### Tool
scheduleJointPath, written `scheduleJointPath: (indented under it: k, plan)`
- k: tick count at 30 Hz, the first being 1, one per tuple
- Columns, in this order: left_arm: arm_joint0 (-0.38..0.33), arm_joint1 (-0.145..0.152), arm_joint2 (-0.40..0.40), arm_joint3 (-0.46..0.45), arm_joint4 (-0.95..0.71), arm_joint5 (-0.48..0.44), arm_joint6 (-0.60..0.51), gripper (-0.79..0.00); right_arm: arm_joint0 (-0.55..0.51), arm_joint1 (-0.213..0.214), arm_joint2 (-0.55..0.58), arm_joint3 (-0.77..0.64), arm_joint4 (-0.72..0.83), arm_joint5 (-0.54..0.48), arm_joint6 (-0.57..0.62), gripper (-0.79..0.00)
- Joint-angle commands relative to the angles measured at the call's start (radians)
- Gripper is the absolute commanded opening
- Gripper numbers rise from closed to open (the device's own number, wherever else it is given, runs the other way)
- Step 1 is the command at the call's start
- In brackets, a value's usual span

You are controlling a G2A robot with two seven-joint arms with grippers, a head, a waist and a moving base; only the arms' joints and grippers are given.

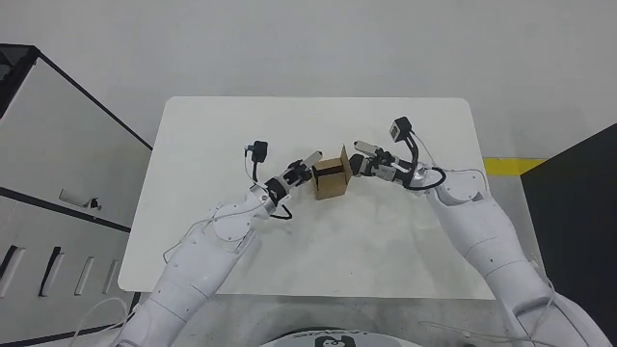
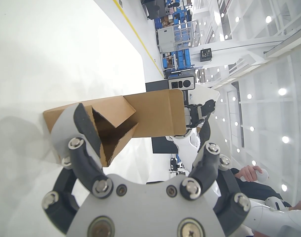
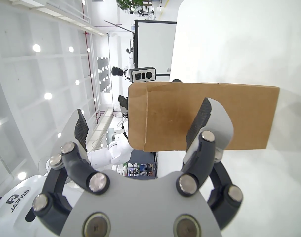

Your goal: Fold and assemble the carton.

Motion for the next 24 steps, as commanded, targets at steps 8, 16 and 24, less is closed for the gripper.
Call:
scheduleJointPath:
  k: [8,16,24]
  plan:
    - [0.052,0.020,-0.068,-0.049,0.013,0.019,-0.057,-0.785,-0.035,0.021,0.064,-0.068,-0.025,0.009,0.004,0.000]
    - [0.049,0.021,-0.062,-0.032,0.054,0.122,-0.065,-0.785,-0.035,0.021,0.064,-0.068,-0.025,0.009,0.004,0.000]
    - [0.041,0.021,-0.057,-0.061,0.086,0.203,-0.069,-0.785,-0.035,0.021,0.064,-0.068,-0.025,0.009,0.004,0.000]
